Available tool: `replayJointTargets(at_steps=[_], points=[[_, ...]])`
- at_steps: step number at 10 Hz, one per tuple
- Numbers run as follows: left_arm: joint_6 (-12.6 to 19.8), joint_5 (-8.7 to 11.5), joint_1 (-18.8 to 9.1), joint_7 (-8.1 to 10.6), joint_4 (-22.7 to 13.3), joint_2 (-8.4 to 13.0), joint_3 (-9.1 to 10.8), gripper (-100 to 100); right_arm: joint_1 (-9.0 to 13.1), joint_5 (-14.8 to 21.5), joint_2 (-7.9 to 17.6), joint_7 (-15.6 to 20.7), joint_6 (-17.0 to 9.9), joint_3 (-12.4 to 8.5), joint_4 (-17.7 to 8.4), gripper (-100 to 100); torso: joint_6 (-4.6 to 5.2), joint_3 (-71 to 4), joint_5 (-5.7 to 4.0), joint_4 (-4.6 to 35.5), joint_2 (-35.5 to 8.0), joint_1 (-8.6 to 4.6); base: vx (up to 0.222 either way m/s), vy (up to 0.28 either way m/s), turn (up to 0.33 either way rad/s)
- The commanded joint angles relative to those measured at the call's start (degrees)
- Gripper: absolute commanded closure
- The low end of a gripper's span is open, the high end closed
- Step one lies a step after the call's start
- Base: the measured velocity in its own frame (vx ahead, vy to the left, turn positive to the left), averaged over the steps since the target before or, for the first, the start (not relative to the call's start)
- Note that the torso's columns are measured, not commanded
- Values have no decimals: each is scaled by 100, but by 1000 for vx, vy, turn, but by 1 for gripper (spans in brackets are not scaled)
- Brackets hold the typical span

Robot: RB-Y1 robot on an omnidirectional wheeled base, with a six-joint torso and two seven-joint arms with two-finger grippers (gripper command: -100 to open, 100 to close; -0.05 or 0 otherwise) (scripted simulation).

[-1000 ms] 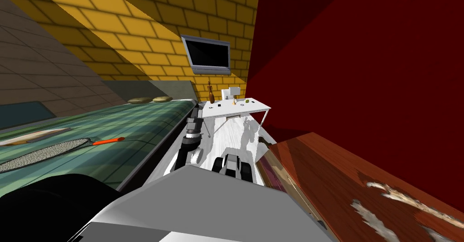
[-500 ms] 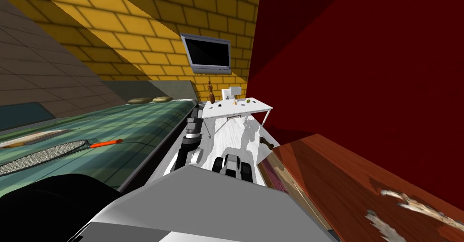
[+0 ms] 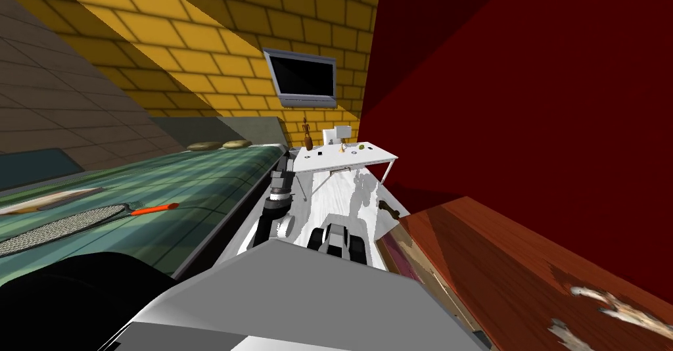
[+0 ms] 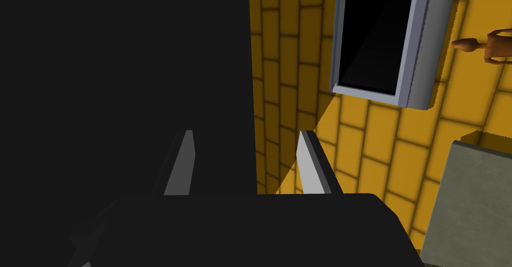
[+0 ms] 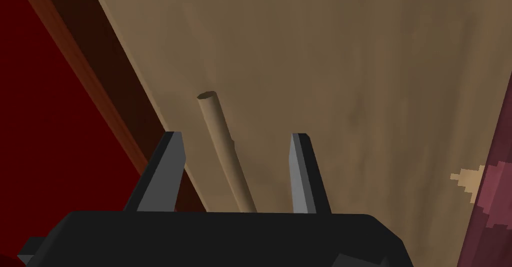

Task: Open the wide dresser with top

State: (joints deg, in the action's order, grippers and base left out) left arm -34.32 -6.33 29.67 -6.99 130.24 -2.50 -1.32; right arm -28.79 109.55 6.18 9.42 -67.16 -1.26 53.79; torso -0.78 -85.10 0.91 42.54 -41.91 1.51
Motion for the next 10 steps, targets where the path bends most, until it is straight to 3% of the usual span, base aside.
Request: replayJointTargets(at_steps=[1,2,4,5,7,10], points=[[0,0,0,0,0,0,0,0,-47,183,24,135,-21,58,271,-100,-4,-1,3,1,6,10,57,59,24],[0,0,0,0,0,-1,-1,0,-132,71,16,133,58,1,208,-100,-1,-6,3,-3,16,14,21,19,-12],[0,0,-2,0,0,-1,-1,0,294,-135,88,244,104,-234,-219,-100,59,51,-64,-15,-48,-122,-107,10,199],[0,0,-3,0,0,-1,-1,0,339,-135,88,244,104,-234,-219,-100,73,77,-90,-11,-78,-158,-121,1,79],[1,0,-2,0,-1,0,0,0,718,-342,165,359,140,-471,-585,-100,77,60,-98,-22,-47,-172,-138,-11,173],[0,0,-2,0,0,0,0,0,1062,-445,203,416,157,-589,-844,-100,78,46,-90,-29,-27,-147,-108,3,100]])
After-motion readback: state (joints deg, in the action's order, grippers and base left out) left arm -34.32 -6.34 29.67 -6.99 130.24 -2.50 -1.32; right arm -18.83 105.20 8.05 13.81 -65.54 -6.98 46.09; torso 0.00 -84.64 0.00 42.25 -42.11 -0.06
